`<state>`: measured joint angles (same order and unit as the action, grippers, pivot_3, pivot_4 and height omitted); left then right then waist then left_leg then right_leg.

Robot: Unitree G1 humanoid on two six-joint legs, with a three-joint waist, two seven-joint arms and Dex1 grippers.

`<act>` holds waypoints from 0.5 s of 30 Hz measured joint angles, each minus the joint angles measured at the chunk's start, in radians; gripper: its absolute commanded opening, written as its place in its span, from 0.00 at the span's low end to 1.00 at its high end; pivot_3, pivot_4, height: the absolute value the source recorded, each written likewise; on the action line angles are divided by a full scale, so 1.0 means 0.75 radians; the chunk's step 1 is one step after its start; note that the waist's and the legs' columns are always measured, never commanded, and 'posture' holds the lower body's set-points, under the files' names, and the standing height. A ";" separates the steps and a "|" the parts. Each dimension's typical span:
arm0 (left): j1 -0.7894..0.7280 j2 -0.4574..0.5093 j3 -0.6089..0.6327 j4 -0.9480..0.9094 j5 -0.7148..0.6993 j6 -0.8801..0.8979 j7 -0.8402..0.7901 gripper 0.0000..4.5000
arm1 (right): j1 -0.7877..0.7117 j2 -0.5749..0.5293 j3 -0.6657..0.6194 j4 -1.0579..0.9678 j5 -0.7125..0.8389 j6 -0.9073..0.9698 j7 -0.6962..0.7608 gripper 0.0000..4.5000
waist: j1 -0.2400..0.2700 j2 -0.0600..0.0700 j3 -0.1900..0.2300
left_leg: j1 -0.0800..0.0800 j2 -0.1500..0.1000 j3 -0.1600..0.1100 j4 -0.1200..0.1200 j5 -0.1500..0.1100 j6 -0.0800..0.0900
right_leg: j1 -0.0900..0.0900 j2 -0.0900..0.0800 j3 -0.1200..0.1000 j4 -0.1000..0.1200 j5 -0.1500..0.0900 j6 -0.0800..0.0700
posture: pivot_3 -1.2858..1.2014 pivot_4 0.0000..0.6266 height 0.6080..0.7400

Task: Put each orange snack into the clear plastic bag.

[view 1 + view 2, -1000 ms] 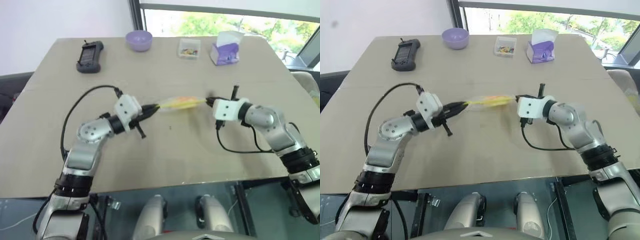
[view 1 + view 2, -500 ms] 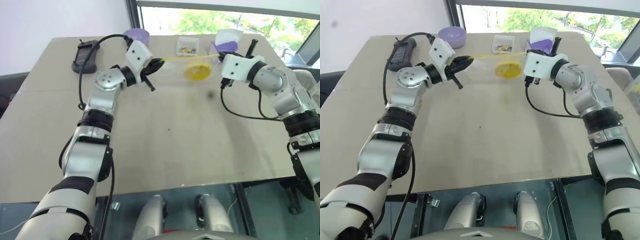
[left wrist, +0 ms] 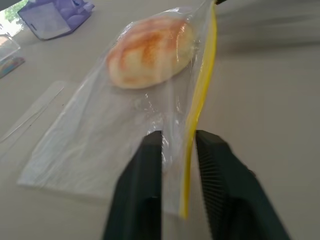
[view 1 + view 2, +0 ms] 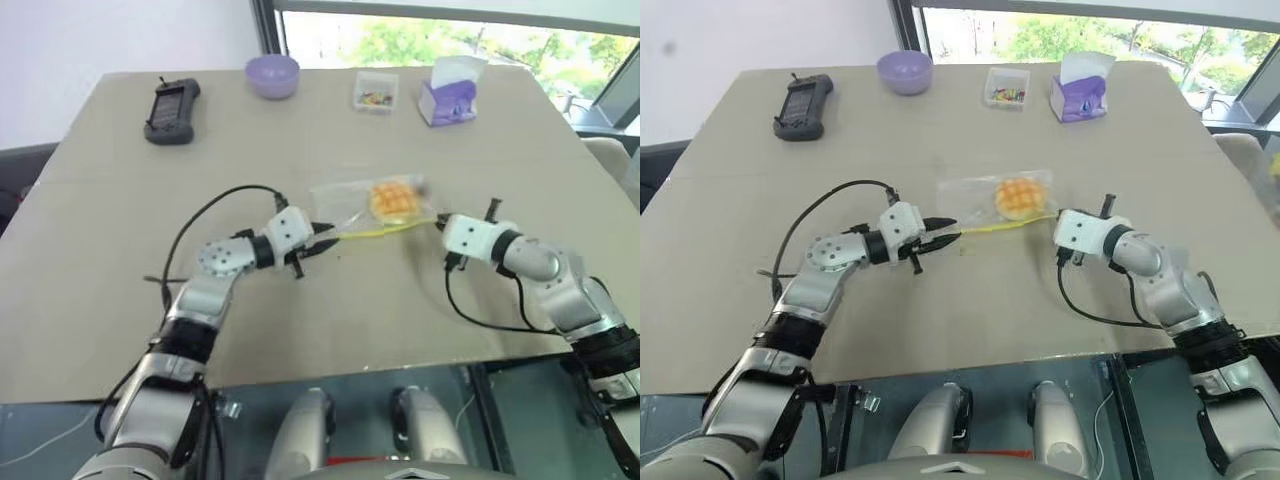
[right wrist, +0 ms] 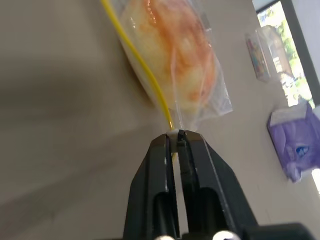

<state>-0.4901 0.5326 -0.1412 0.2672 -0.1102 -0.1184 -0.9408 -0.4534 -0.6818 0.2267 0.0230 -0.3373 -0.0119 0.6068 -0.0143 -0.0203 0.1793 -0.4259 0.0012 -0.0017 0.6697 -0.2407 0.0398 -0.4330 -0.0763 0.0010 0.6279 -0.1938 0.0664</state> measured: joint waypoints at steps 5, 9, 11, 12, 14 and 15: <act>0.158 0.088 0.082 -0.274 -0.110 0.225 -0.006 1.00 | 0.105 -0.030 -0.075 -0.118 0.106 0.124 0.092 0.85 | 0.005 0.000 0.000 | 0.020 0.005 -0.003 0.000 0.000 0.000 | 0.021 0.001 -0.004 -0.001 -0.003 -0.005 | 0.52 0.24 1.00; 0.300 0.130 0.210 -0.489 -0.286 0.469 0.010 1.00 | 0.219 -0.045 -0.206 -0.224 0.288 0.282 0.188 0.99 | 0.005 0.000 0.000 | 0.019 0.005 -0.008 0.000 0.000 0.000 | 0.020 0.000 -0.002 -0.002 0.000 -0.001 | 0.52 0.24 1.00; 0.375 0.167 0.293 -0.571 -0.359 0.563 0.025 1.00 | 0.258 -0.059 -0.300 -0.271 0.396 0.338 0.229 0.99 | 0.002 0.000 0.000 | 0.018 0.005 -0.008 0.000 0.000 0.000 | 0.020 0.000 -0.002 -0.002 0.000 -0.001 | 0.52 0.24 1.00; 0.390 0.180 0.309 -0.584 -0.372 0.578 0.026 1.00 | 0.268 -0.061 -0.321 -0.280 0.418 0.347 0.235 0.99 | 0.002 0.000 0.000 | 0.019 0.005 -0.008 0.000 0.000 0.000 | 0.020 0.000 -0.002 -0.002 0.000 -0.001 | 0.52 0.24 1.00; 0.485 0.226 0.419 -0.666 -0.463 0.666 0.025 1.00 | 0.334 -0.065 -0.440 -0.345 0.577 0.424 0.290 0.99 | 0.004 0.000 0.000 | 0.019 0.005 -0.009 -0.001 0.000 0.000 | 0.020 0.000 -0.002 -0.002 -0.001 -0.001 | 0.52 0.24 1.00; 0.514 0.243 0.459 -0.690 -0.491 0.693 0.026 1.00 | 0.363 -0.073 -0.479 -0.367 0.629 0.450 0.311 0.99 | 0.006 0.001 0.000 | 0.019 0.005 -0.009 -0.001 0.000 0.000 | 0.020 0.000 -0.002 -0.003 -0.001 -0.001 | 0.52 0.24 1.00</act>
<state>-0.1047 0.7150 0.2031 -0.2504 -0.4786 0.4016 -0.9214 -0.1810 -0.7364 -0.1325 -0.2519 0.1345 0.3259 0.8402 -0.0100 -0.0198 0.1791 -0.4120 0.0051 -0.0083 0.6688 -0.2410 0.0397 -0.4182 -0.0761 -0.0009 0.6260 -0.1943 0.0659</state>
